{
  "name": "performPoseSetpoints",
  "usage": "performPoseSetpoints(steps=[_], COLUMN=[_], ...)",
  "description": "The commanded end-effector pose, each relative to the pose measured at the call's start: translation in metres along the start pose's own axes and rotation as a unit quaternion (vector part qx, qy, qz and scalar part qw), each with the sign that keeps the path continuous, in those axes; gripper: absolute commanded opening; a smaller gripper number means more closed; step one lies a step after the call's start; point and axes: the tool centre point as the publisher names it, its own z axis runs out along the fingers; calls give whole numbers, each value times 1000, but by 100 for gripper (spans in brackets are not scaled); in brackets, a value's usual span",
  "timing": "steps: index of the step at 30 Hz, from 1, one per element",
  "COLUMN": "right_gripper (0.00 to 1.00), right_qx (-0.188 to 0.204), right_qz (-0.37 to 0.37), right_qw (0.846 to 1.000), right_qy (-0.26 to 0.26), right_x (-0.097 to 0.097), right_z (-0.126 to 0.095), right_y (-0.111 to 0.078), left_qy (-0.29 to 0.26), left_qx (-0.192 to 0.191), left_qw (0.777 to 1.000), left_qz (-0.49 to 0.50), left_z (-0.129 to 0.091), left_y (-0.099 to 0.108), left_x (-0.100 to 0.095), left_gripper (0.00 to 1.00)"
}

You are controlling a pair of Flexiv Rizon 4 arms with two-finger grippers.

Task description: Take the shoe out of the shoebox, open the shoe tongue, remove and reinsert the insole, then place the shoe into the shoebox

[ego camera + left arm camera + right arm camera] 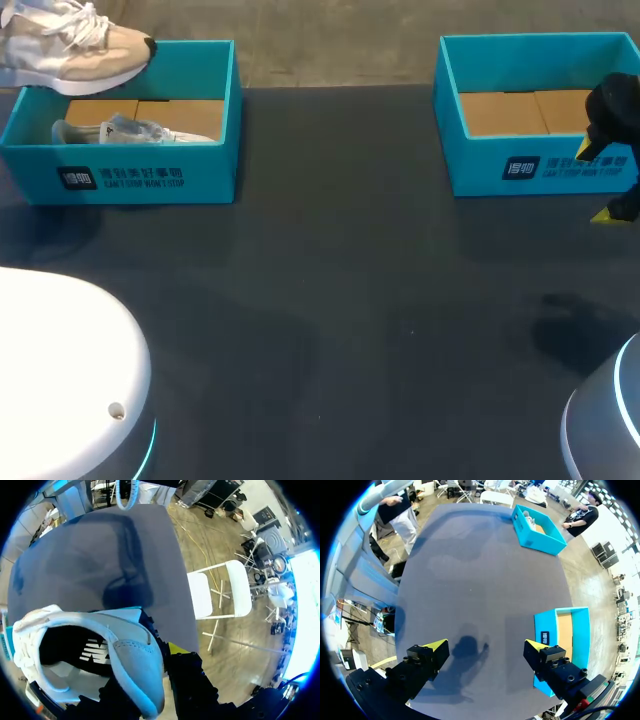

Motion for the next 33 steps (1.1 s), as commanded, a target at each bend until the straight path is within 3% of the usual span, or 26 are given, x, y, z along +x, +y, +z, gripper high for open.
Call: performPoseSetpoints(steps=[1,21,33], right_gripper=[100,100,100], right_qx=[2,2,2], right_qz=[0,0,0], right_qw=[1000,1000,1000], right_qy=[2,2,2], right_x=[-2,-2,-2], right_z=[1,1,1], right_y=[1,1,1], left_qy=[-11,-17,-6], left_qx=[-7,1,13], left_qw=[1000,999,999], left_qz=[-14,-41,-37], left_z=[3,48,79], left_y=[3,39,46], left_x=[5,-32,-42], left_gripper=[0,0,0])
